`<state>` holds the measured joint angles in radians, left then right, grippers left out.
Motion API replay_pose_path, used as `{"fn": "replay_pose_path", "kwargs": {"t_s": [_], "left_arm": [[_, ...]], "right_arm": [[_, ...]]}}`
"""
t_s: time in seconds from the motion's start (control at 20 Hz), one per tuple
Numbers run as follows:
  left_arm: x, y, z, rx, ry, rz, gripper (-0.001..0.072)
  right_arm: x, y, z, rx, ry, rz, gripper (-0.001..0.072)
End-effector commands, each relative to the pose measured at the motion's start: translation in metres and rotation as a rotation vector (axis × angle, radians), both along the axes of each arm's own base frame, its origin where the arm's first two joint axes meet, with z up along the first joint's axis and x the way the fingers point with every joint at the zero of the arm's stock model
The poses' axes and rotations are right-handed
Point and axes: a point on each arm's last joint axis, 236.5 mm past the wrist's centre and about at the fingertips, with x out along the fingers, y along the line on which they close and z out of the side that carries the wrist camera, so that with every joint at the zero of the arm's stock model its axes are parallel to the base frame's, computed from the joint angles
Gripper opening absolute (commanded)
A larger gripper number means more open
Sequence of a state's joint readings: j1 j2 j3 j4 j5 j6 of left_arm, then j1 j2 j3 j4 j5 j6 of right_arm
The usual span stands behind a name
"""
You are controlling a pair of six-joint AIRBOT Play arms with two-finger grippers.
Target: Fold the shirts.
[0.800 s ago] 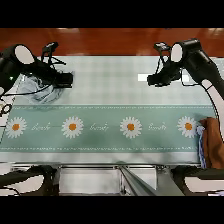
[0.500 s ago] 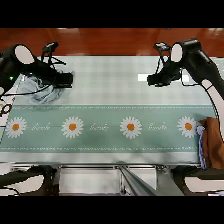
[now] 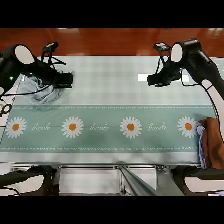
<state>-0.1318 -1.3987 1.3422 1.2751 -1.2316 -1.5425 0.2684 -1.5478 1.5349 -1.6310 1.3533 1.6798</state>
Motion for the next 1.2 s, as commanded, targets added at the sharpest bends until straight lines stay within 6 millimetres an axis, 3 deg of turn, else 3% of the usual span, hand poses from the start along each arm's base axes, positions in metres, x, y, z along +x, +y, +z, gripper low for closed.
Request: {"fn": "replay_pose_path", "kwargs": {"t_s": [0.0, 0.15, 0.2, 0.25, 0.3, 0.35, 0.45, 0.55, 0.65, 0.75, 0.85, 1.0, 1.15], "left_arm": [[0.0, 0.0, 0.0, 0.001, -0.001, 0.0, 0.0022], [0.009, -0.001, 0.003, -0.006, -0.036, 0.012, 0.0022], [0.013, -0.001, 0.004, -0.009, -0.053, 0.017, 0.0023], [0.019, 0.0, 0.006, -0.01, -0.08, 0.025, 0.0051], [0.027, 0.007, 0.011, 0.001, -0.112, 0.036, 0.0221], [0.037, 0.019, 0.019, 0.036, -0.152, 0.041, 0.0476], [0.062, 0.065, 0.042, 0.158, -0.257, 0.086, 0.0506], [0.084, 0.112, 0.063, 0.258, -0.361, 0.149, 0.0506], [0.101, 0.16, 0.069, 0.311, -0.431, 0.234, 0.0504], [0.103, 0.205, 0.046, 0.32, -0.382, 0.332, 0.0504], [0.093, 0.23, 0.006, 0.287, -0.26, 0.39, 0.0504], [0.088, 0.243, -0.039, 0.24, -0.154, 0.435, 0.0504], [0.077, 0.234, -0.077, 0.238, -0.044, 0.384, 0.0504]], "right_arm": [[0.002, 0.001, 0.0, 0.004, -0.008, -0.002, 0.0022], [0.027, 0.008, 0.008, 0.033, -0.119, 0.005, 0.0027], [0.036, 0.009, 0.011, 0.04, -0.159, 0.007, 0.0141], [0.042, 0.007, 0.015, 0.032, -0.188, 0.01, 0.0376], [0.045, -0.001, 0.019, 0.0, -0.209, 0.007, 0.0413], [0.042, -0.01, 0.024, -0.041, -0.211, 0.009, 0.0413], [0.032, -0.033, 0.038, -0.128, -0.213, 0.011, 0.0413], [0.019, -0.038, 0.047, -0.133, -0.234, 0.019, 0.0412], [0.001, -0.038, 0.043, -0.111, -0.241, 0.011, 0.0409], [-0.017, -0.037, 0.028, -0.078, -0.229, -0.021, 0.0409], [-0.033, -0.035, 0.008, -0.046, -0.197, -0.059, 0.0409], [-0.045, -0.025, -0.009, 0.006, -0.146, -0.081, 0.0409], [-0.035, -0.007, -0.005, 0.093, -0.187, -0.091, 0.0409]]}}
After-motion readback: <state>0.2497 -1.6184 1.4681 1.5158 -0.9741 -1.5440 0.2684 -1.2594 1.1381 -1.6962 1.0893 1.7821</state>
